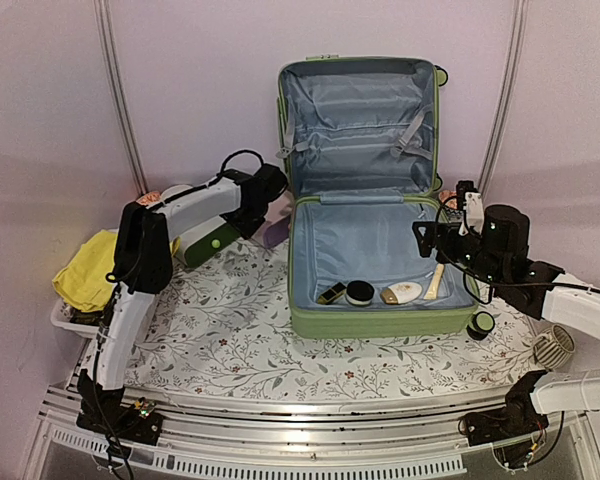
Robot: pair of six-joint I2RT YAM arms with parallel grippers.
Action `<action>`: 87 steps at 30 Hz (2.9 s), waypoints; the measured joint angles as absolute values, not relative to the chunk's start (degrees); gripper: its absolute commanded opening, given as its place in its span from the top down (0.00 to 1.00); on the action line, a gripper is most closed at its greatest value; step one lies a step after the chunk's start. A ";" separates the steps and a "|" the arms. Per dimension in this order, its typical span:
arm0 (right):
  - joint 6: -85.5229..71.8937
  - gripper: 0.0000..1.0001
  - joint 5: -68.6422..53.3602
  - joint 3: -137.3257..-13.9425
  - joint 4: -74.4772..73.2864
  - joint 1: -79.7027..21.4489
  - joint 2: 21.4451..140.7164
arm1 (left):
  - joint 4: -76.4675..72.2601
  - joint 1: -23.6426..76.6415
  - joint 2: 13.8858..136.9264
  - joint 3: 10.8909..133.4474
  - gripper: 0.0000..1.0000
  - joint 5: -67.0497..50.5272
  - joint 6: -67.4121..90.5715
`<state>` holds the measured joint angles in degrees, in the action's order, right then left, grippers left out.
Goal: Open, take out, and arrange the luggage
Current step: Open the drawer of the storage box.
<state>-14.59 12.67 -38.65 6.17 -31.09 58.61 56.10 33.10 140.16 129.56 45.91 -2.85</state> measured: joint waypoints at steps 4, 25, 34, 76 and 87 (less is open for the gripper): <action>-14.59 0.01 12.64 -38.72 5.96 -31.09 58.63 | 56.51 33.10 140.14 126.63 0.55 45.65 -1.17; -14.59 0.01 11.81 -38.85 5.17 -31.09 58.57 | 36.86 33.26 139.52 103.59 0.57 62.63 -5.91; -14.57 0.01 11.81 -38.94 4.19 -31.09 58.54 | 17.61 33.45 137.99 96.55 0.56 68.25 -18.55; -14.59 0.01 11.62 -39.83 3.79 -31.09 58.46 | 7.05 34.00 137.80 91.22 0.57 71.31 -23.20; -14.59 0.01 11.55 -39.81 3.79 -31.09 58.46 | 8.03 33.82 137.80 90.67 0.82 71.68 -22.26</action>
